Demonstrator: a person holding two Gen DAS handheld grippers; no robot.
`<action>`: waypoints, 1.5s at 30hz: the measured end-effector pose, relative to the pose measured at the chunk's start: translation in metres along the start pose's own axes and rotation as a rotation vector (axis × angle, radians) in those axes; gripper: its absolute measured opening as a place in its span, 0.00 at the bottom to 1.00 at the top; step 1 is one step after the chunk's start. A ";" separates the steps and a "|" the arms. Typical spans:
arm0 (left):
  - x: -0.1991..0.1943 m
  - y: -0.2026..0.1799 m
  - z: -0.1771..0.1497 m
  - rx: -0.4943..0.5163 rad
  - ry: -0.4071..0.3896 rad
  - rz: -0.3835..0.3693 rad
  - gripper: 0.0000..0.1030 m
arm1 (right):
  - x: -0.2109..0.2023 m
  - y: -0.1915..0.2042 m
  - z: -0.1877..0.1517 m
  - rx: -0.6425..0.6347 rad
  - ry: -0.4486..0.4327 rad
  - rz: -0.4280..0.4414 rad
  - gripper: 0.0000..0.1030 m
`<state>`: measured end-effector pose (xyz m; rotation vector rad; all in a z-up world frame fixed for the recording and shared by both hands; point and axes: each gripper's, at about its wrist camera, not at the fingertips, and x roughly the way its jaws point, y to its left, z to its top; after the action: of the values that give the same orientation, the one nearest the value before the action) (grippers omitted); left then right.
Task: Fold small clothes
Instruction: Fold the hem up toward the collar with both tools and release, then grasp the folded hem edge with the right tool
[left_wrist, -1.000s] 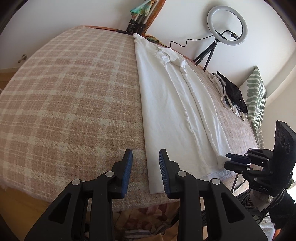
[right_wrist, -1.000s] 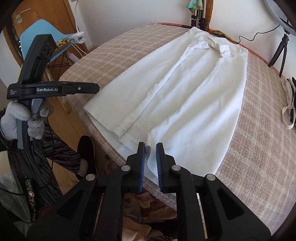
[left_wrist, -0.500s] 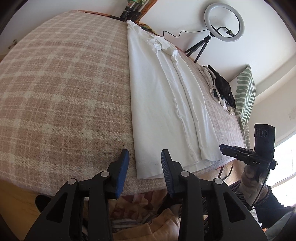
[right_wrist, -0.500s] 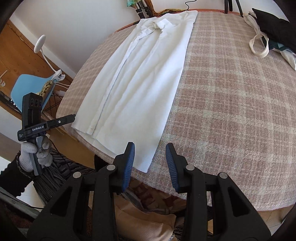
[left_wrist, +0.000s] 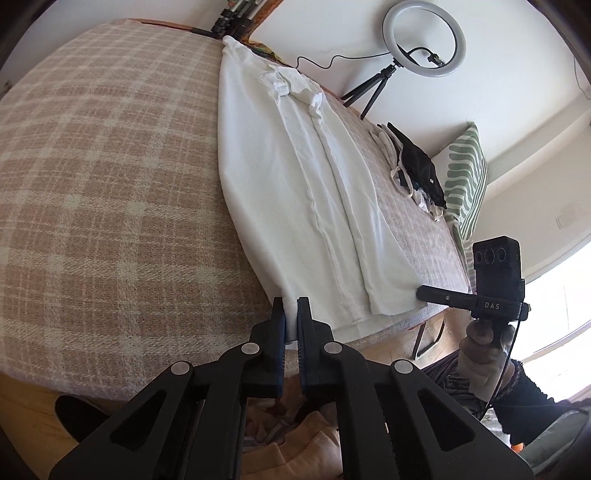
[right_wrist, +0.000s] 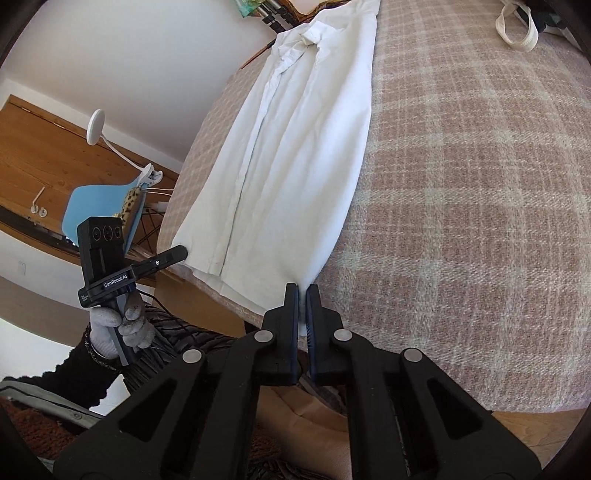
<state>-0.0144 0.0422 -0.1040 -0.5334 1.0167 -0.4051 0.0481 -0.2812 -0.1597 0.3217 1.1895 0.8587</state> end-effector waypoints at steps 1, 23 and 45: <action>-0.001 -0.002 0.001 -0.001 -0.003 -0.003 0.04 | -0.005 0.003 0.001 -0.005 -0.020 0.013 0.05; 0.023 0.003 0.102 -0.006 -0.136 0.051 0.03 | -0.016 -0.018 0.104 0.051 -0.194 -0.012 0.05; 0.030 0.009 0.132 0.110 -0.198 0.169 0.09 | -0.013 -0.011 0.139 -0.141 -0.230 -0.176 0.30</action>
<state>0.1161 0.0628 -0.0744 -0.3772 0.8358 -0.2505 0.1768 -0.2683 -0.1059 0.1916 0.9244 0.7267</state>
